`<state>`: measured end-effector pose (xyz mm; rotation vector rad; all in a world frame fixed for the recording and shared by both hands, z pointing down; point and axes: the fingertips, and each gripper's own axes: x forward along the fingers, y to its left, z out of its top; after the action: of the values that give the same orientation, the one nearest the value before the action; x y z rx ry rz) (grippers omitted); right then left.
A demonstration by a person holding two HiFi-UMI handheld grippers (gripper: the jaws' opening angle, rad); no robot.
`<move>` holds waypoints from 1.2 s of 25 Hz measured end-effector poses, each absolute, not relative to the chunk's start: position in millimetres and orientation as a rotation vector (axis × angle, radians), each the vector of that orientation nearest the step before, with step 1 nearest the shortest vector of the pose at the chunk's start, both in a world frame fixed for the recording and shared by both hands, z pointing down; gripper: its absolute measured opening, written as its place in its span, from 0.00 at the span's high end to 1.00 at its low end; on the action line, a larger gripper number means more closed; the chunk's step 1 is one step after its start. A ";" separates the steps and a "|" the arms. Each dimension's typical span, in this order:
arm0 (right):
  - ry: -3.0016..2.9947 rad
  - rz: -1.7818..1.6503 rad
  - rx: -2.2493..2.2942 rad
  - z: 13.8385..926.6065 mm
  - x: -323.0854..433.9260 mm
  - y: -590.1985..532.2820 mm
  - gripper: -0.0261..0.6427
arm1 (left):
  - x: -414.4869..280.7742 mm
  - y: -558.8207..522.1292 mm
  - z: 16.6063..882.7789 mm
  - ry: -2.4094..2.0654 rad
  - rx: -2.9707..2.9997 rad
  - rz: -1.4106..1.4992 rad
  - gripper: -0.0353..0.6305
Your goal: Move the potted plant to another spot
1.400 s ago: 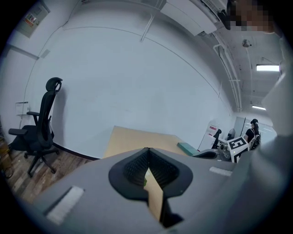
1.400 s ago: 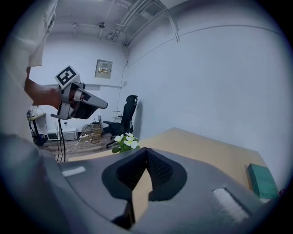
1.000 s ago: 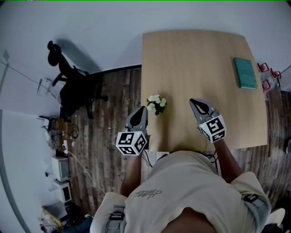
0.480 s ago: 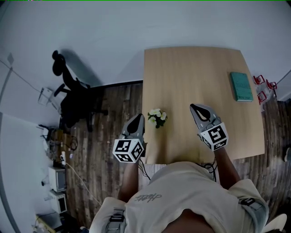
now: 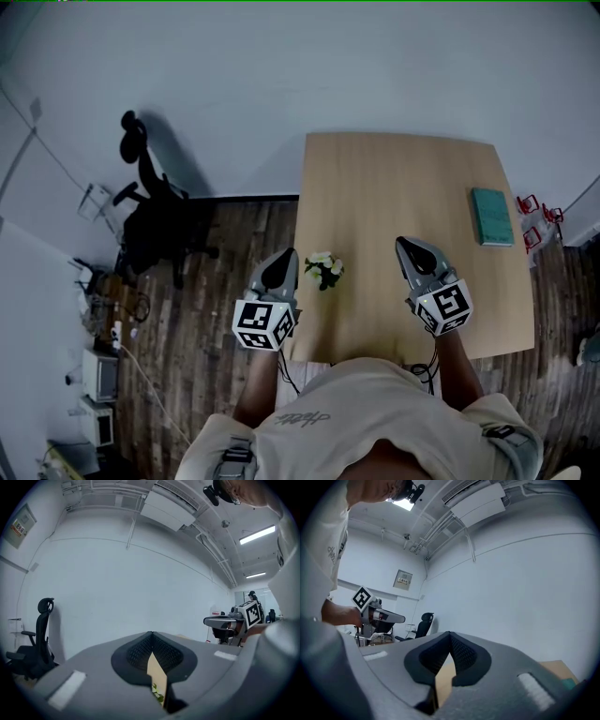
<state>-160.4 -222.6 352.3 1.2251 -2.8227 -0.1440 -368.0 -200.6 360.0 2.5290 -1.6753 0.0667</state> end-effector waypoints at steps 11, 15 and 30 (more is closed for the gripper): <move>-2.853 -0.092 1.219 347.8 -150.3 -213.0 0.96 | -366.6 -193.9 366.8 -1.654 2.496 0.031 0.92; -2.914 -0.012 1.223 347.7 -143.5 -213.1 0.96 | -363.3 -192.6 371.2 -1.648 2.476 0.004 0.92; -2.902 0.080 1.175 373.7 -135.7 -215.5 0.96 | -364.6 -196.0 386.1 -1.666 2.416 0.062 0.92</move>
<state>-135.7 -215.5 373.7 1.1755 -2.9022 0.0802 -364.6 -196.0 386.1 2.4159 -1.6662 0.0615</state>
